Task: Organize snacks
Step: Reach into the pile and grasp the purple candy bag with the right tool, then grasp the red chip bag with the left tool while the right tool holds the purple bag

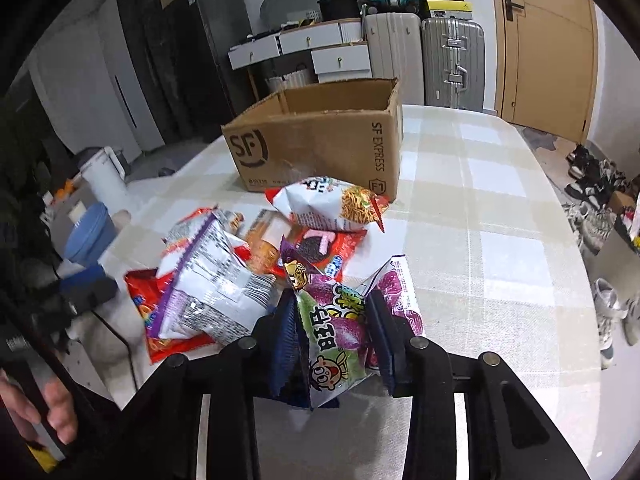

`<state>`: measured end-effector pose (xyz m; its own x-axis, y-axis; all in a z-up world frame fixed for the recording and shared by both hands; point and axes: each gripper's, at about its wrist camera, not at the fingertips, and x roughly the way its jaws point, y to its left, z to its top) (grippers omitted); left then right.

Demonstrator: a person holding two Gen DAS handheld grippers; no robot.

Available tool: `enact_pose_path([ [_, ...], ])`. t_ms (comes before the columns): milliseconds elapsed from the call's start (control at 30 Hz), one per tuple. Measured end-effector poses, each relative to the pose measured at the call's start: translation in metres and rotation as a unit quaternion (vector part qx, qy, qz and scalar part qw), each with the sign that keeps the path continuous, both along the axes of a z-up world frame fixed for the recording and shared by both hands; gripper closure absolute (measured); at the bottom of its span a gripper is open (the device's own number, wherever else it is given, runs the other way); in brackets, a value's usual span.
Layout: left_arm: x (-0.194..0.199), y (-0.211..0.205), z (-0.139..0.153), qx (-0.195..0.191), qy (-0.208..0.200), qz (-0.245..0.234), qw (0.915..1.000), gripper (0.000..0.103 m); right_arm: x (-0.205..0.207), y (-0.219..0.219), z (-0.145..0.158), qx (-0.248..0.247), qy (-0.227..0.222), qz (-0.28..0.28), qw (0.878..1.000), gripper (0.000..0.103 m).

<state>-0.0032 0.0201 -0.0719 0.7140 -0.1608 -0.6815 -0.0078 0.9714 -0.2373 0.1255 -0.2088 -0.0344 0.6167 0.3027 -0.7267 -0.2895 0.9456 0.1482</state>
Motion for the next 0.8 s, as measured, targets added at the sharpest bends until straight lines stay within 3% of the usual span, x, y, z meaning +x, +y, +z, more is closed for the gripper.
enact_pose_path([
  [100, 0.001, -0.015, -0.008, 0.039, 0.009, 0.01, 0.9991, 0.001, -0.005, 0.0, 0.006, 0.007, -0.01, 0.0, 1.0, 0.068],
  [233, 0.01, -0.018, -0.017, 0.051, 0.016, 0.039, 0.9978, 0.001, -0.011, -0.001, 0.013, 0.018, -0.018, 0.001, 1.0, 0.068],
  [267, 0.013, -0.018, -0.02, 0.05, 0.023, 0.04, 0.9977, 0.006, -0.012, -0.002, 0.013, 0.021, -0.017, 0.003, 1.0, 0.068],
  [300, 0.017, -0.019, -0.025, 0.05, 0.032, 0.039, 0.9975, 0.021, -0.013, -0.003, 0.013, 0.023, -0.017, 0.003, 1.0, 0.068],
  [400, 0.022, -0.029, -0.035, 0.048, 0.042, 0.01, 0.9979, 0.05, -0.014, -0.005, 0.013, 0.027, -0.014, 0.005, 1.0, 0.068],
  [533, 0.02, -0.043, -0.037, 0.076, 0.03, -0.013, 0.9966, 0.062, -0.013, -0.007, 0.014, 0.039, -0.014, 0.003, 0.999, 0.068],
  [600, 0.019, -0.042, -0.036, 0.07, 0.029, -0.021, 0.9969, 0.067, -0.014, -0.008, 0.015, 0.041, -0.015, 0.005, 0.999, 0.068],
  [800, 0.01, -0.042, -0.03, 0.053, 0.017, -0.066, 0.9962, 0.071, -0.018, -0.01, 0.02, 0.056, -0.022, 0.009, 0.998, 0.068],
])
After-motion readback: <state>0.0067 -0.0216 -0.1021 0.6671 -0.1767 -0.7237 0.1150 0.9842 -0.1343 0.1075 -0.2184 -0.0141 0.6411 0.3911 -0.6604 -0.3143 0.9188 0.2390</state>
